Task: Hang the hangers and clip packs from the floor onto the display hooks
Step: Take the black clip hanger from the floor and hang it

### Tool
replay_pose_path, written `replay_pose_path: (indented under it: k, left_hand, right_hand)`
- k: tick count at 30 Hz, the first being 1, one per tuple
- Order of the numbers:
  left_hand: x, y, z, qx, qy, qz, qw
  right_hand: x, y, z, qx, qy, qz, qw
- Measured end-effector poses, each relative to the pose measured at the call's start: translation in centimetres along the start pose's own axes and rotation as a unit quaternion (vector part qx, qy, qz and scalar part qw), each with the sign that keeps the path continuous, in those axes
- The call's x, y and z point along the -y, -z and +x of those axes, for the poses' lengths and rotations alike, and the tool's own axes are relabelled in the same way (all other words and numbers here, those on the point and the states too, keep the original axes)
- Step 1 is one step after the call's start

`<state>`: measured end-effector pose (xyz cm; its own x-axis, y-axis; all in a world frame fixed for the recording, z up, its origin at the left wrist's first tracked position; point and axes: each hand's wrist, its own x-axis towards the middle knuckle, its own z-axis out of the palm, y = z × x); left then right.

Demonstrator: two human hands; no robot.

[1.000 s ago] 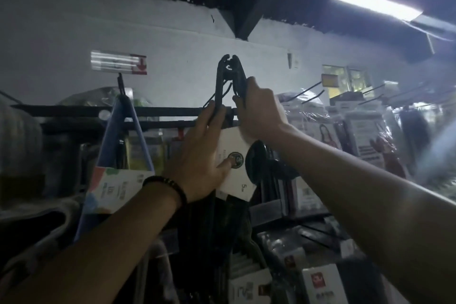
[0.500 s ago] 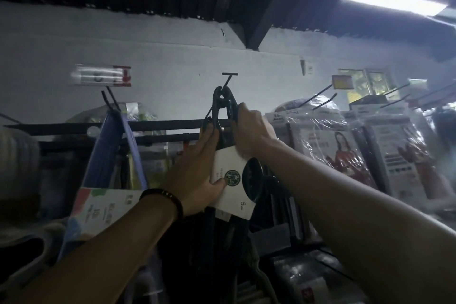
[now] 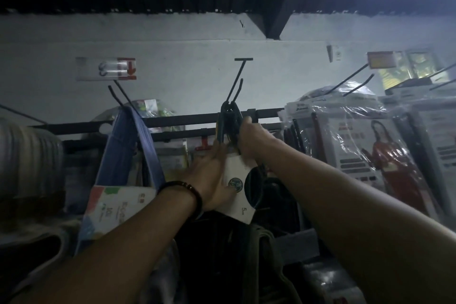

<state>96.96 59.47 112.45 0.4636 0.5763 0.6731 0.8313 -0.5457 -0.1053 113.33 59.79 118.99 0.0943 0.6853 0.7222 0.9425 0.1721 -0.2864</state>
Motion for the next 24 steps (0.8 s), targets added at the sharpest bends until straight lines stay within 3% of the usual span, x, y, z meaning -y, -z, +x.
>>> replay_pose_path:
  k: [3, 8, 12, 16, 21, 24]
  left_hand:
    - [-0.3, -0.3, -0.2, -0.022, -0.019, -0.02, 0.999]
    - [-0.7, 1.0, -0.8, 0.009, -0.013, -0.031, 0.999]
    - [-1.7, 3.6, -3.1, -0.041, -0.009, -0.045, 0.998]
    - [-3.0, 8.1, -8.7, -0.077, 0.017, -0.062, 0.995]
    - [-1.8, 13.2, -22.6, -0.092, 0.046, -0.037, 0.994]
    - [-0.5, 15.0, -32.8, -0.05, 0.081, -0.049, 0.994]
  right_hand:
    - [-0.7, -0.6, 0.6, 0.017, 0.005, -0.003, 1.0]
    - [-1.4, -0.3, 0.0, 0.03, 0.006, 0.019, 0.999]
    - [-0.4, 1.5, -3.8, -0.034, 0.027, 0.031, 0.999]
    - [2.8, 4.7, -9.4, -0.144, 0.131, -0.022, 0.981]
    - [9.8, 5.7, -19.1, -0.054, 0.222, 0.039, 0.973]
    - [14.9, 4.4, -26.2, -0.009, 0.246, 0.086, 0.965]
